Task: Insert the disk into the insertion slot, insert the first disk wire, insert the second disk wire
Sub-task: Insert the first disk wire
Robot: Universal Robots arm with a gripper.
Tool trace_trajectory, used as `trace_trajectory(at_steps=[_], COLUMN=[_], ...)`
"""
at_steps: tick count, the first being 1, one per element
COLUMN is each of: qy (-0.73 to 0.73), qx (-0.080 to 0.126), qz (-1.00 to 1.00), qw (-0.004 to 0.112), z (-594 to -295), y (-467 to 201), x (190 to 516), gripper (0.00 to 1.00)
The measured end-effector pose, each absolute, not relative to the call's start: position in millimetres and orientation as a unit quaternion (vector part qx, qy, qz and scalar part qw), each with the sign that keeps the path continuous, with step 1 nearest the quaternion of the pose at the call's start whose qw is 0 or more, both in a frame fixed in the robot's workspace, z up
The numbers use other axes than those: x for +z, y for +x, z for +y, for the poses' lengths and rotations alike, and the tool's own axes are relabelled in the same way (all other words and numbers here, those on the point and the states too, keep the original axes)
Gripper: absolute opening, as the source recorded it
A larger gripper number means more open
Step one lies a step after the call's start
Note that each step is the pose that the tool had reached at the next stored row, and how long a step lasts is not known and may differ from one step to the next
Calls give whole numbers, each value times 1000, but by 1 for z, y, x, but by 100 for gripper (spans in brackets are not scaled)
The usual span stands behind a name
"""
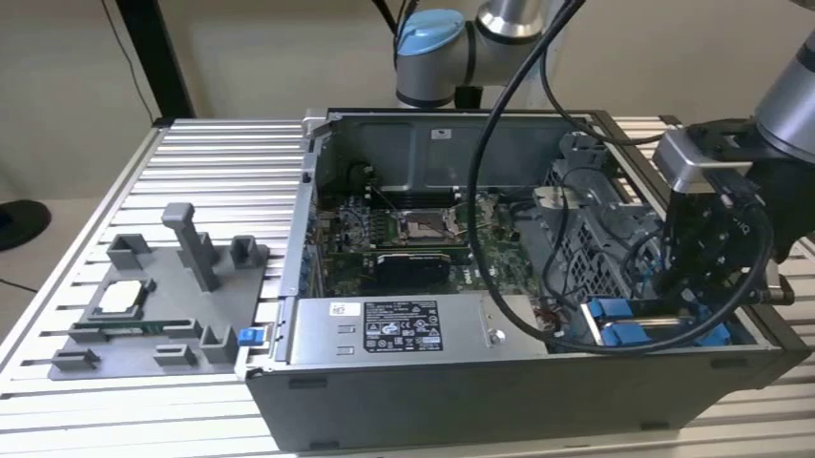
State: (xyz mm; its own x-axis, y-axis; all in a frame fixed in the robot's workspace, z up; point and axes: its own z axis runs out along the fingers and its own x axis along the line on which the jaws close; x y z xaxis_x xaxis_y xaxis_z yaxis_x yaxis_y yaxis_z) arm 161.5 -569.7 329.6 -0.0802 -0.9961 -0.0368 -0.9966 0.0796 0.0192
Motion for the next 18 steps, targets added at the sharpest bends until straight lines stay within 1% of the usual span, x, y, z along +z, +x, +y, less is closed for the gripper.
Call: trace_trajectory(at_steps=[12, 18], qy=[-678, -678], qx=[19, 20], qz=[735, 735], qw=[6, 5], z=[-570, -567], y=[161, 170], x=[382, 385], gripper=[100, 100])
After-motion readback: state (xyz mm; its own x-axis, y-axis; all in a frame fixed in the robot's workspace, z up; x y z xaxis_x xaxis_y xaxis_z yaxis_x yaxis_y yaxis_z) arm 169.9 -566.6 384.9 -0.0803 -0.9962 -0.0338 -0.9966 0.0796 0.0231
